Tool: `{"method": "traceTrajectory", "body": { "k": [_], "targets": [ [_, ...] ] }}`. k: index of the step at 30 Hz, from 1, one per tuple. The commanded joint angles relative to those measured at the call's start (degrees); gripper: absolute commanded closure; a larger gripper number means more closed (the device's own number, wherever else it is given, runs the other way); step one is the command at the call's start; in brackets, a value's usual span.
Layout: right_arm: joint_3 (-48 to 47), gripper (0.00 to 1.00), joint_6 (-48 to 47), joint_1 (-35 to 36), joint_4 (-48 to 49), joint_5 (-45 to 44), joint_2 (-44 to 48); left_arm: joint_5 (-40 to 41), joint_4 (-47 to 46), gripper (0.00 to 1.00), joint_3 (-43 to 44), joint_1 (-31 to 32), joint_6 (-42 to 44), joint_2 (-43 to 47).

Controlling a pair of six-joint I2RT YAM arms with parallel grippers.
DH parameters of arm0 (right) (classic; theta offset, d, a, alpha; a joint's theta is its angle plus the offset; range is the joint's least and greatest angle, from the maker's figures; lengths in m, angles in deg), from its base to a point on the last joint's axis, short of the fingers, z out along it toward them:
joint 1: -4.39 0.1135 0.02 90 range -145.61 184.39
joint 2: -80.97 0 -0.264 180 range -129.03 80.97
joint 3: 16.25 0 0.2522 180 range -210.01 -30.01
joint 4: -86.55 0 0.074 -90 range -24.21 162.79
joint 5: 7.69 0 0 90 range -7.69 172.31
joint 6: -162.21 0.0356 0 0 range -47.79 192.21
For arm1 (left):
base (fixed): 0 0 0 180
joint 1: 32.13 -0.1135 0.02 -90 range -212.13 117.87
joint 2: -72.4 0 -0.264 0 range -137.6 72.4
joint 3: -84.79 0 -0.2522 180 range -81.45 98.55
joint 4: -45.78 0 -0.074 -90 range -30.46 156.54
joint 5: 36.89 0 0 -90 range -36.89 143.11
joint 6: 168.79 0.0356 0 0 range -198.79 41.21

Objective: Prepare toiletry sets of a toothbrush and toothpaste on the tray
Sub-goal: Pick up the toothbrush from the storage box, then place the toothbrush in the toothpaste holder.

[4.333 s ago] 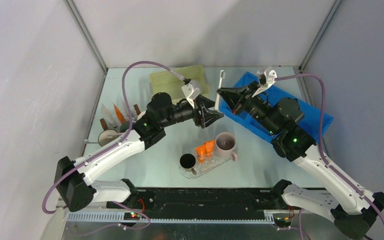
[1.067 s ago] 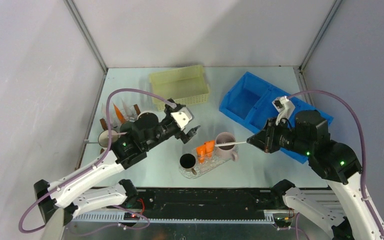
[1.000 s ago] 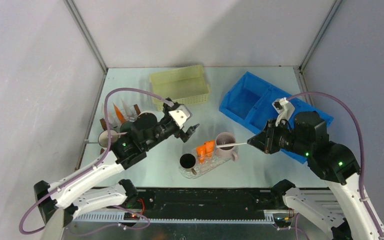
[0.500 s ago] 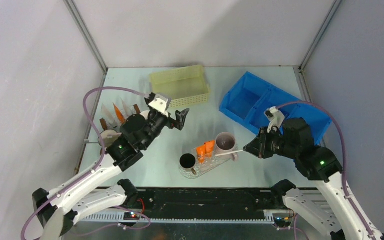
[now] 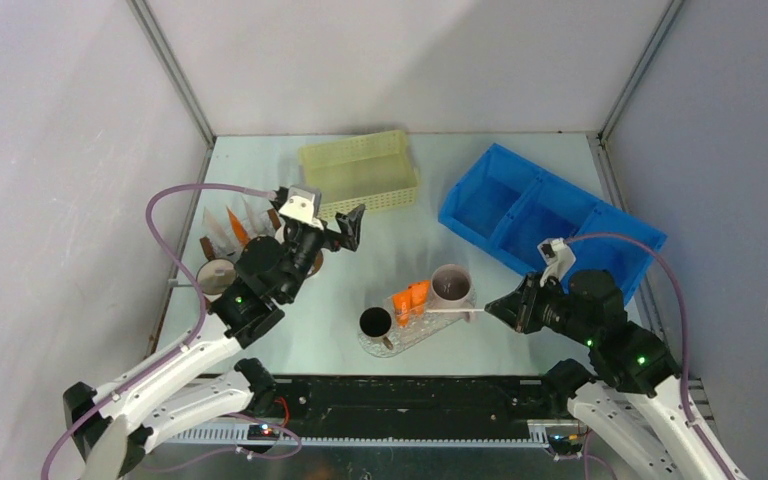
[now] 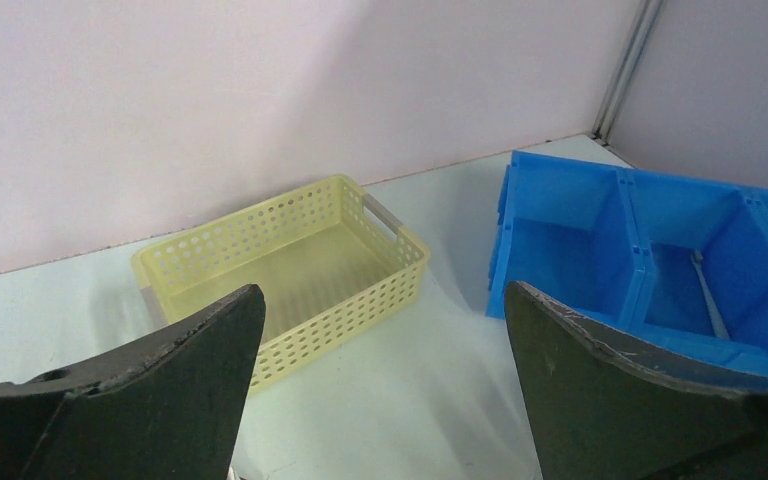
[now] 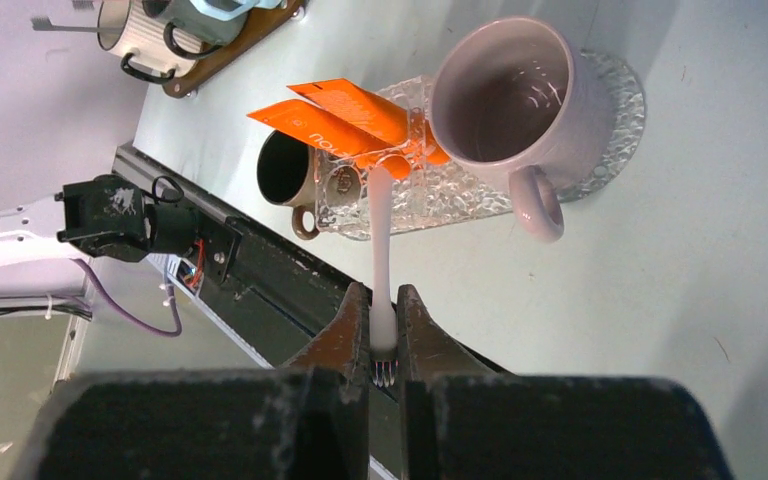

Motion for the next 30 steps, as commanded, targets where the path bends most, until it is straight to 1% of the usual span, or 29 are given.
{"method": "traceTrajectory", "body": {
  "k": [1, 4, 8, 16, 21, 30],
  "targets": [
    [1.9, 1.0, 3.7, 2.2, 4.1, -3.5, 3.1, 2.2, -3.7, 0.04, -0.2, -0.5, -1.0, 0.8],
    [2.2, 1.0, 5.0, 3.6, 2.9, -5.0, 4.1, 2.7, -3.9, 0.04, -0.5, -0.5, -1.0, 0.9],
    [2.5, 1.0, 6.4, 6.9, 1.6, -10.9, 5.4, 3.8, -4.8, 0.04, -1.3, -0.5, -1.0, 1.6],
    [4.2, 1.0, 9.4, 13.5, 2.7, -18.8, 4.6, 6.4, -6.0, 0.04, -2.8, -0.6, -1.0, 3.3],
    [4.9, 1.0, 10.1, 16.0, 4.3, -20.5, 3.2, 7.5, -6.1, 0.04, -3.2, -0.7, -1.0, 3.9],
    [5.7, 1.0, 8.6, 17.4, 8.0, -21.0, 0.8, 7.6, -5.9, 0.05, -3.5, -0.8, -1.0, 4.6]
  ]
}}
